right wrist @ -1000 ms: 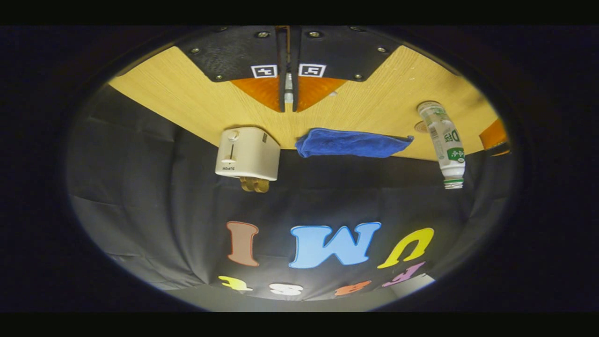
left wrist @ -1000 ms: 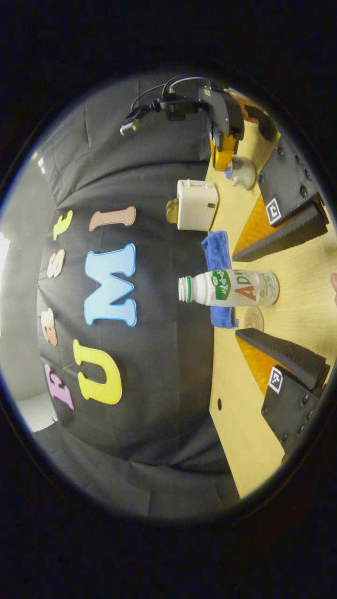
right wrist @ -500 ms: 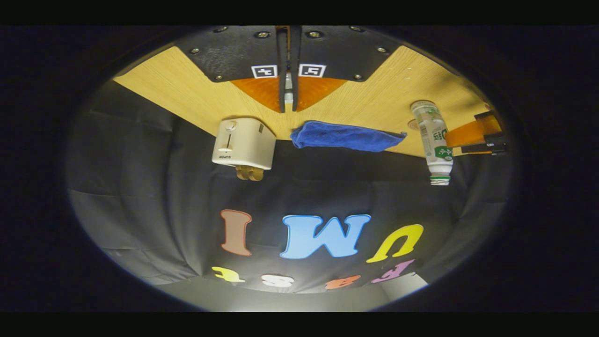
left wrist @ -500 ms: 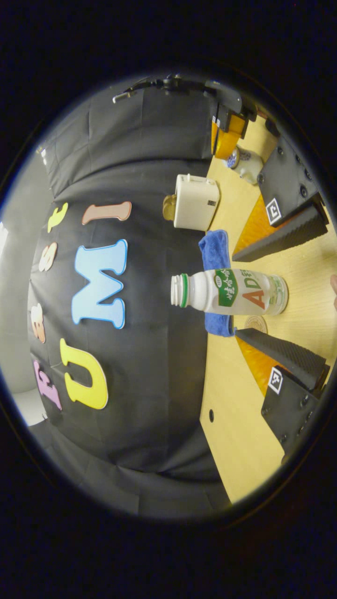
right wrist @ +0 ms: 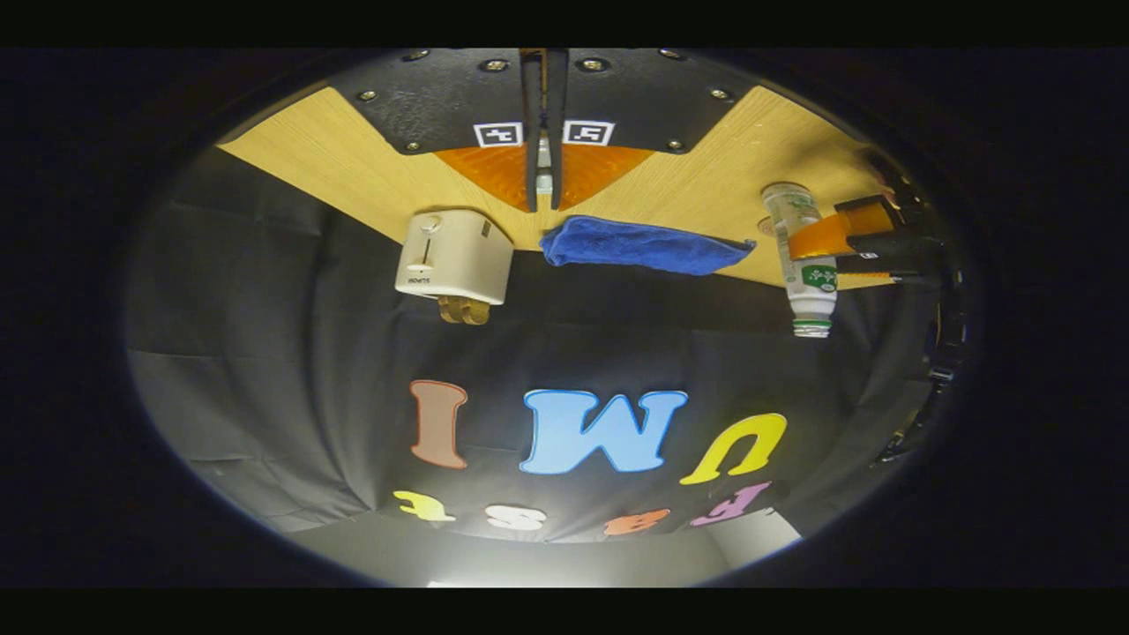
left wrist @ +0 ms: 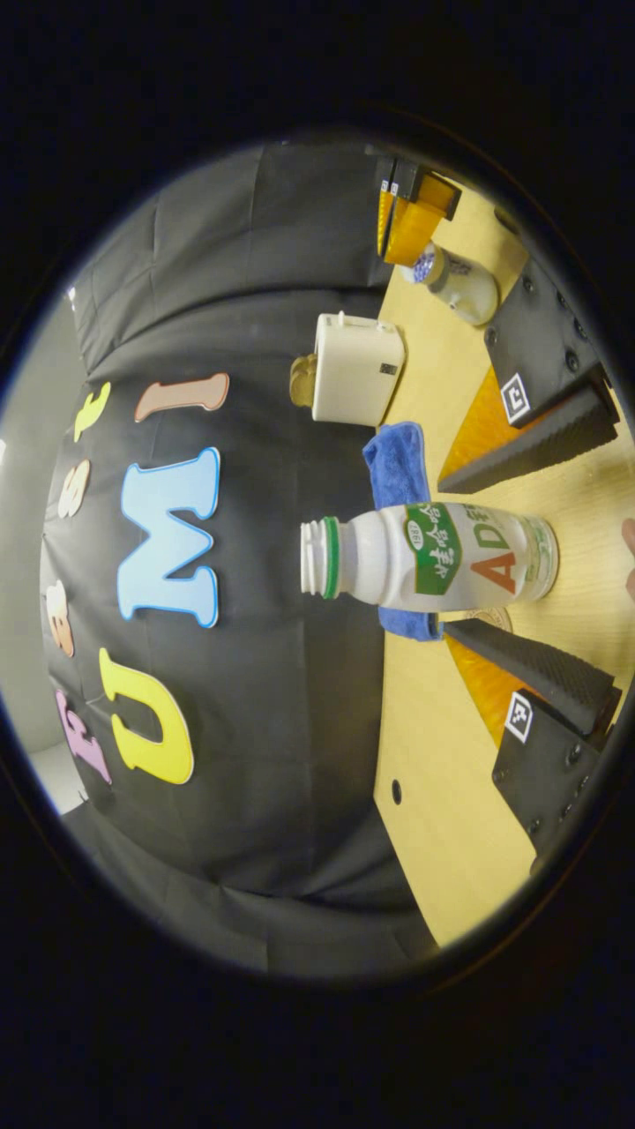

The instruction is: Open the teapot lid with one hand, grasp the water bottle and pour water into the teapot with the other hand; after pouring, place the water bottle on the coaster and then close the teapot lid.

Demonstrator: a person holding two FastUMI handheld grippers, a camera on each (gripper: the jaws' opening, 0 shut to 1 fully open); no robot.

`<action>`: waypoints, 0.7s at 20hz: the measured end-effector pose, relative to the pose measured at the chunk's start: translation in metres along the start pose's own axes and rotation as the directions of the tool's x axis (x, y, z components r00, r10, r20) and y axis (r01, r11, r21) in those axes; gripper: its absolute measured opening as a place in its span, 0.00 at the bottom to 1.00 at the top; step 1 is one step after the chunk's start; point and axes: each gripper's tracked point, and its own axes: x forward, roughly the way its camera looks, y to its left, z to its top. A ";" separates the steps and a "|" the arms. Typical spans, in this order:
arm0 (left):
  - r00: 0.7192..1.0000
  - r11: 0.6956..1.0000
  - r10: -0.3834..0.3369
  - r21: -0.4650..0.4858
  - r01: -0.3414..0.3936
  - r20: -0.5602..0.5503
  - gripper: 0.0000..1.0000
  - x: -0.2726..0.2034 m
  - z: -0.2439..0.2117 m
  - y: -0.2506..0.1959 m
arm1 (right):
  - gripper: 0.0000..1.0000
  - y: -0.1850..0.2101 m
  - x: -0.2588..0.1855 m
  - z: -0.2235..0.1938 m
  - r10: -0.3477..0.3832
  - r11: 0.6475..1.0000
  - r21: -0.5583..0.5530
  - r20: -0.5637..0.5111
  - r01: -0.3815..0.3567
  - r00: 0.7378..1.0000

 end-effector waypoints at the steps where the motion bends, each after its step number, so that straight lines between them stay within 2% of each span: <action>1: 1.000 1.000 0.001 -0.002 -0.001 0.001 0.99 0.003 0.001 -0.001 | 0.02 0.000 -0.001 -0.001 0.002 1.000 0.000 0.001 -0.002 1.000; 6: 1.000 1.000 0.005 -0.017 -0.005 -0.016 0.99 0.014 -0.005 -0.001 | 0.00 0.000 -0.004 0.003 0.004 1.000 0.001 0.018 -0.004 1.000; 8: 1.000 1.000 0.025 -0.005 -0.025 -0.015 0.89 0.012 -0.004 0.003 | 0.02 0.002 -0.005 0.002 0.014 1.000 0.005 0.020 -0.015 1.000; 10: 0.999 1.000 0.028 0.009 -0.028 -0.018 0.74 0.013 -0.005 0.004 | 0.02 0.003 -0.006 0.000 0.020 1.000 0.006 0.013 -0.020 1.000; 11: 0.999 1.000 0.029 0.013 -0.028 -0.019 0.83 0.014 -0.004 0.004 | 0.02 0.004 -0.007 0.000 0.024 1.000 0.007 0.011 -0.024 1.000; 13: 0.999 0.999 0.028 0.017 -0.028 -0.021 0.83 0.012 -0.004 0.005 | 0.02 0.007 -0.012 0.003 0.031 1.000 0.003 0.016 -0.031 0.999; 14: 0.999 1.000 0.025 0.018 -0.024 -0.024 0.77 0.011 -0.004 0.004 | 0.00 0.007 -0.015 0.006 0.033 0.999 0.000 0.019 -0.033 0.999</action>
